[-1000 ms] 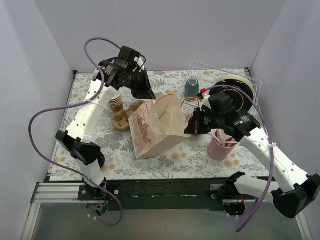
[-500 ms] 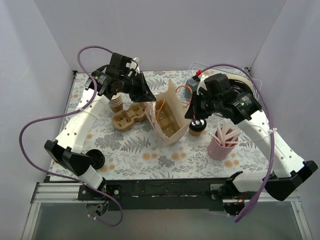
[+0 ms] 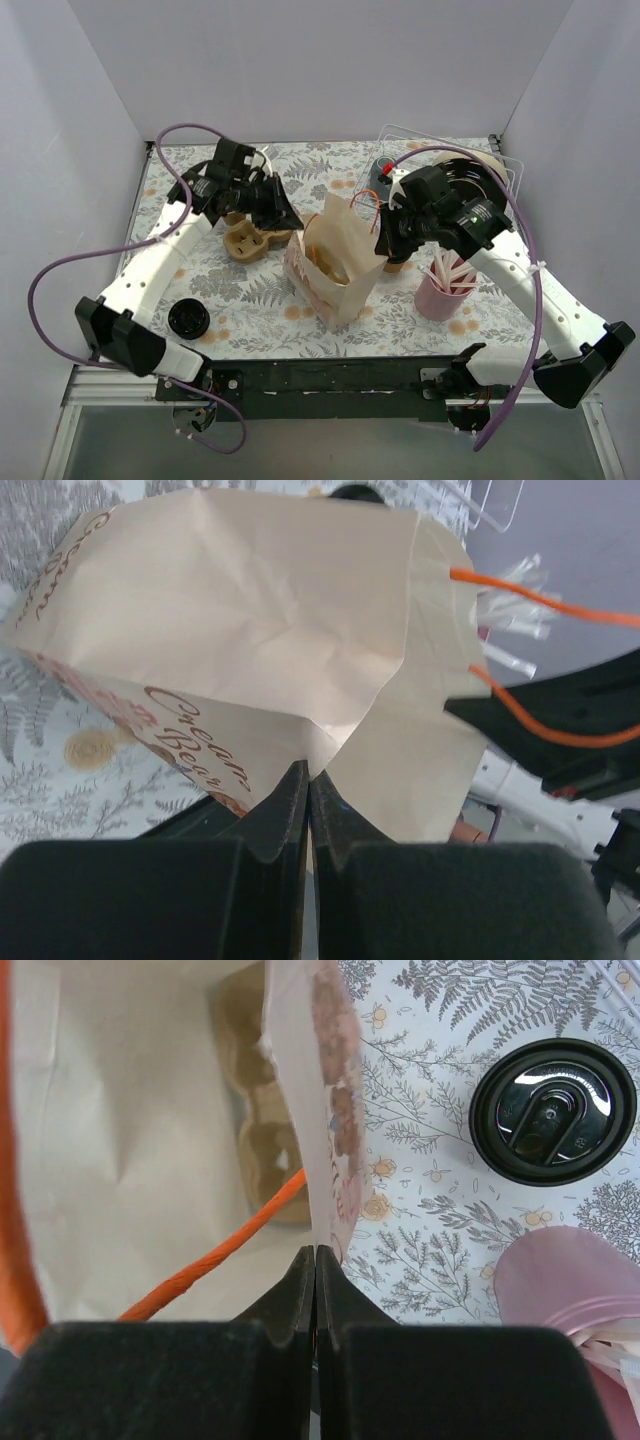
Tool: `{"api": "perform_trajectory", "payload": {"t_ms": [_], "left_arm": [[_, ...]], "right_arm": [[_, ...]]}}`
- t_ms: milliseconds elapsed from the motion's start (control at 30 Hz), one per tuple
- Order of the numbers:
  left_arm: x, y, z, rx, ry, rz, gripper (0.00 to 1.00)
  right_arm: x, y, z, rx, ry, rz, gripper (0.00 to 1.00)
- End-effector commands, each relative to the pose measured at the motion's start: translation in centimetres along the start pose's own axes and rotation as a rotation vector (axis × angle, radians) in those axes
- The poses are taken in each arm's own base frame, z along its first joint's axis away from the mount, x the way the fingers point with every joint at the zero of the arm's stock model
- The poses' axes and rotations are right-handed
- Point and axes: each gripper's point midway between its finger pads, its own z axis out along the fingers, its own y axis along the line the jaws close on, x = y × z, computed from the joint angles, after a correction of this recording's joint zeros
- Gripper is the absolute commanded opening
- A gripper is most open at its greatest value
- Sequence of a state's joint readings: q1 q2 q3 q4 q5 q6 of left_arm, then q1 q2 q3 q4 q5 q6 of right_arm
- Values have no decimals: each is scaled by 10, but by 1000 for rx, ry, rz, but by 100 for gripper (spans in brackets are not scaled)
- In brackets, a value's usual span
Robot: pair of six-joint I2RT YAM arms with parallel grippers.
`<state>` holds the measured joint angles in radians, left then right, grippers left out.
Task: Pack the takeout coffee
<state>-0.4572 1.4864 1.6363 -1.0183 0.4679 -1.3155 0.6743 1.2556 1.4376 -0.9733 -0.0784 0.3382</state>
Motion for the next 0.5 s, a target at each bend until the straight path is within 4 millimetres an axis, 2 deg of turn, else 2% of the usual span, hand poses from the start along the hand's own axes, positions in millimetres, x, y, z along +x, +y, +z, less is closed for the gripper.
{"api": "perform_trajectory", "payload": {"t_ms": [0,67,167,267,300,367,400,467], "left_arm": [[29,-20,-34,183,-71,109,0],[31,-12,-33,154,-83,112,0],[35,-22,-46,216,-112,172,0],[27,-37,-66,252,-197,231,44],[23,-36,-70,226,-219,232,72],[11,-28,-77,143,-279,276,77],[-2,-19,-87,47,-339,288,78],[-20,-3,-88,-70,-384,369,80]], "right_arm": [[-2,-6,-6,-2,-99,-101,1],[-2,-11,-6,18,-90,-156,1],[-7,-12,-7,12,-121,-233,1],[-32,-3,-17,-20,-208,-364,3],[-40,0,-15,-28,-210,-404,3],[-57,11,-22,-67,-236,-512,1],[-58,15,-18,-89,-224,-543,1],[-57,28,-16,-172,-240,-602,1]]}}
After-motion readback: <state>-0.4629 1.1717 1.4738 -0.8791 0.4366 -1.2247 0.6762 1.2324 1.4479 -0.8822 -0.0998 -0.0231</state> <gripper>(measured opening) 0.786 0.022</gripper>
